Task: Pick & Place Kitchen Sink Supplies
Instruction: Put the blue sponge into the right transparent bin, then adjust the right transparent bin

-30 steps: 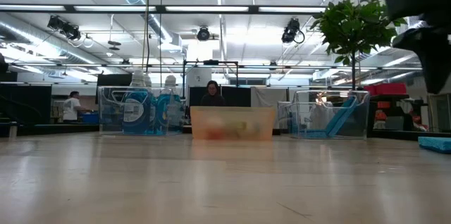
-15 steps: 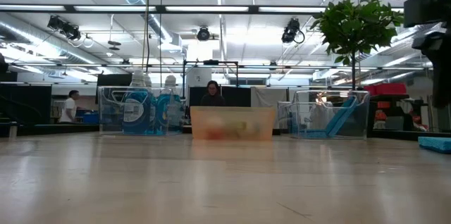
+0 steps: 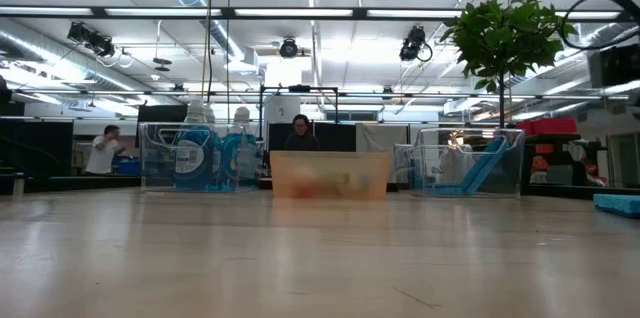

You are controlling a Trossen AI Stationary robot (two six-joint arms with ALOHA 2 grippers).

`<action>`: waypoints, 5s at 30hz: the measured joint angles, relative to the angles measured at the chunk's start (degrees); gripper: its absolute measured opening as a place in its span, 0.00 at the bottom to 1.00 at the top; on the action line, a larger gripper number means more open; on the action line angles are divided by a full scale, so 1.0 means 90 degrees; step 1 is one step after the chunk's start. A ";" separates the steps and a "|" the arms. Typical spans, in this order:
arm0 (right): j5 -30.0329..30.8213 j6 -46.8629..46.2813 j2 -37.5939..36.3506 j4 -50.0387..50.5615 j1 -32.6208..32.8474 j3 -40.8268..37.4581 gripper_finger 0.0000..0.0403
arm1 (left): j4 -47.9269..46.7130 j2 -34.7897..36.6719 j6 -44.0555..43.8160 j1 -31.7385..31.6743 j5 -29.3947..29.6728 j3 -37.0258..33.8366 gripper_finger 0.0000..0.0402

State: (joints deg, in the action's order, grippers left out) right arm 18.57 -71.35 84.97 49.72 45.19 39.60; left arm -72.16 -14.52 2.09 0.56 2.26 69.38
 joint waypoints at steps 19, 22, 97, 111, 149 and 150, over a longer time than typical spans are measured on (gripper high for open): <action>-0.0001 0.0373 -0.0007 -0.0466 -0.0002 -0.0212 0.02 | 0.0000 0.0000 0.0000 -0.0002 0.0001 -0.0001 0.06; -0.0001 0.0316 -0.0007 -0.0474 -0.0002 -0.0203 0.01 | 0.0000 0.0000 -0.0001 0.0000 0.0002 -0.0001 0.06; 0.0139 0.9543 -0.0763 0.0846 -0.7526 0.3314 0.00 | 0.0000 -0.0002 -0.0001 -0.0001 0.0000 0.0000 0.06; -0.0001 0.8937 -0.0755 -0.0782 -0.7881 0.2006 0.00 | 0.0000 -0.0002 0.0000 -0.0001 0.0002 0.0000 0.06; -0.0003 0.7805 -0.0755 -0.2639 -0.8017 0.0436 0.29 | 0.0002 -0.0002 0.0000 -0.0001 0.0001 0.0000 0.06; -0.0003 0.7805 -0.0755 -0.2651 -0.8017 0.0436 0.32 | 0.0000 -0.0002 0.0000 -0.0002 0.0001 0.0000 0.06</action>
State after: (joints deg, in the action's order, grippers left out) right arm 18.55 -1.10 78.17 25.86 -26.96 43.53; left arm -72.16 -14.55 2.09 0.54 2.27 69.37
